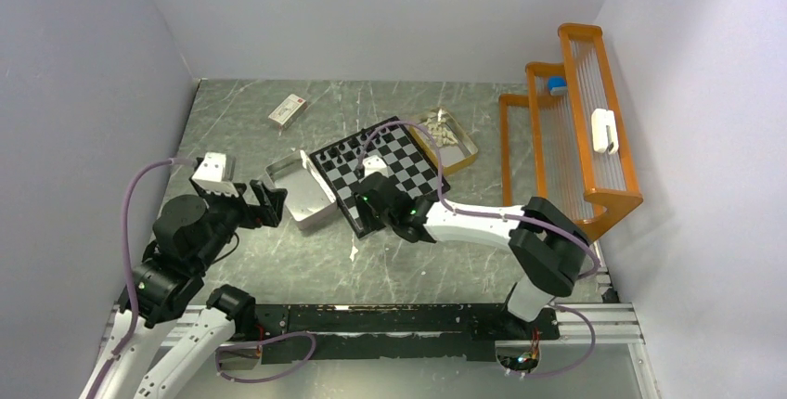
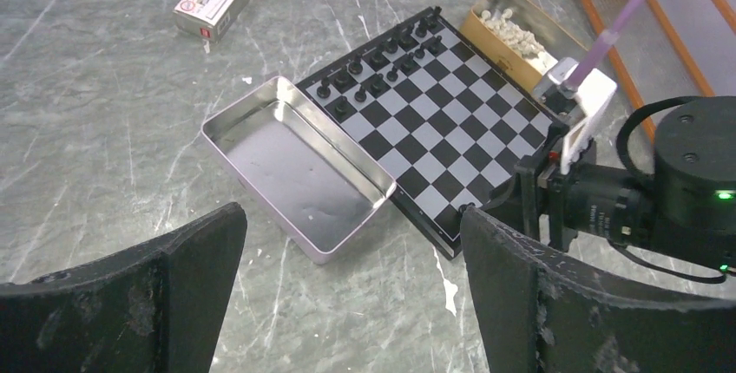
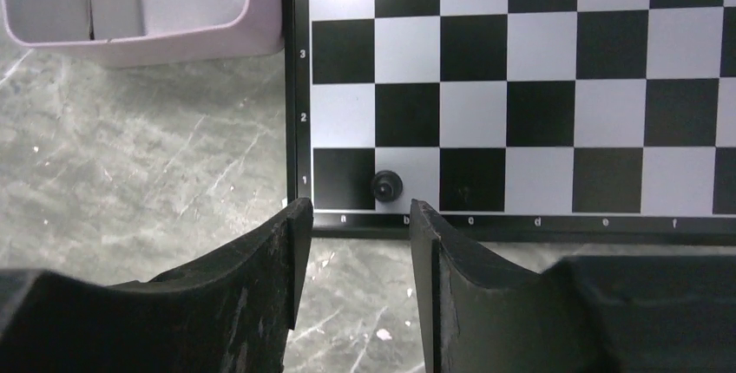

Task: Set up the chess pieces on the board
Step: Pick up the chess piece from the chessboard.

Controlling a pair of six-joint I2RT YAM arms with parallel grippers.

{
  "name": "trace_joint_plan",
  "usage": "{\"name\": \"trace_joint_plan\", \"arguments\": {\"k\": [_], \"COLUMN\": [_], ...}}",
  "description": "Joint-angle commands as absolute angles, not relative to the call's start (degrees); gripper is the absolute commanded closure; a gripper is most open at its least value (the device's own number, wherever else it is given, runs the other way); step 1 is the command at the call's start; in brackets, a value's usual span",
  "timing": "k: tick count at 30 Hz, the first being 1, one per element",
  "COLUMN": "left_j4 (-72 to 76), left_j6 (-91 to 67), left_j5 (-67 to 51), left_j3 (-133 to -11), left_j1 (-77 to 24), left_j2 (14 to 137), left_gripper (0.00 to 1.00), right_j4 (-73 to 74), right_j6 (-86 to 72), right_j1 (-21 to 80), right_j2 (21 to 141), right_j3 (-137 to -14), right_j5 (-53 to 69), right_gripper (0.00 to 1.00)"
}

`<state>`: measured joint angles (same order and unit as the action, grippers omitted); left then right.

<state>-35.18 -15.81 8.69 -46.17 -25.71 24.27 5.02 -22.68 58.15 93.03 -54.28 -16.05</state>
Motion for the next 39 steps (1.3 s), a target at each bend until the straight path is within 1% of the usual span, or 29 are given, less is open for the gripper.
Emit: {"name": "trace_joint_plan", "arguments": {"k": [1, 7, 13, 19, 24, 27, 30, 39], "left_j4": [-32.2, -32.1, -31.8, -31.9, -31.7, -31.8, -31.8, -32.0], "left_j6": [-14.7, -13.9, -13.5, -13.6, -13.3, -13.5, -13.4, -13.6], "left_j5": [10.9, 10.0, 9.6, 9.8, 9.4, 9.7, 9.9, 10.5], "left_j3": [-45.6, -45.8, -45.6, -45.7, -45.7, -45.6, -45.6, -45.6], "left_j1": [-25.7, -25.1, -24.6, -24.2, -24.1, -24.0, -23.9, -23.8], "left_j2": [22.6, 22.6, 22.7, 22.8, 23.0, 23.0, 23.0, 22.8], "left_gripper": [0.03, 0.03, 0.03, 0.03, 0.03, 0.03, 0.03, 0.03], "right_j4": [4.7, 5.0, 6.1, 6.1, 6.1, 5.4, 6.7, 8.1], "right_j6": [-20.9, -20.1, -20.0, -20.7, -22.0, -22.0, -22.1, -22.6], "right_j1": [58.5, 58.5, 58.6, 58.7, 58.8, 58.8, 58.8, 58.8], "right_j2": [96.8, 100.0, 101.8, 101.6, 101.0, 100.5, 100.8, 99.6], "right_j3": [-57.7, -59.7, -60.9, -60.5, -59.6, -59.0, -59.8, -60.6], "right_j5": [-19.7, -21.2, -21.8, -20.8, -20.4, -20.4, -20.5, -20.7], "right_gripper": [0.53, 0.60, 0.63, 0.72, 0.74, 0.77, 0.78, 0.87]}}
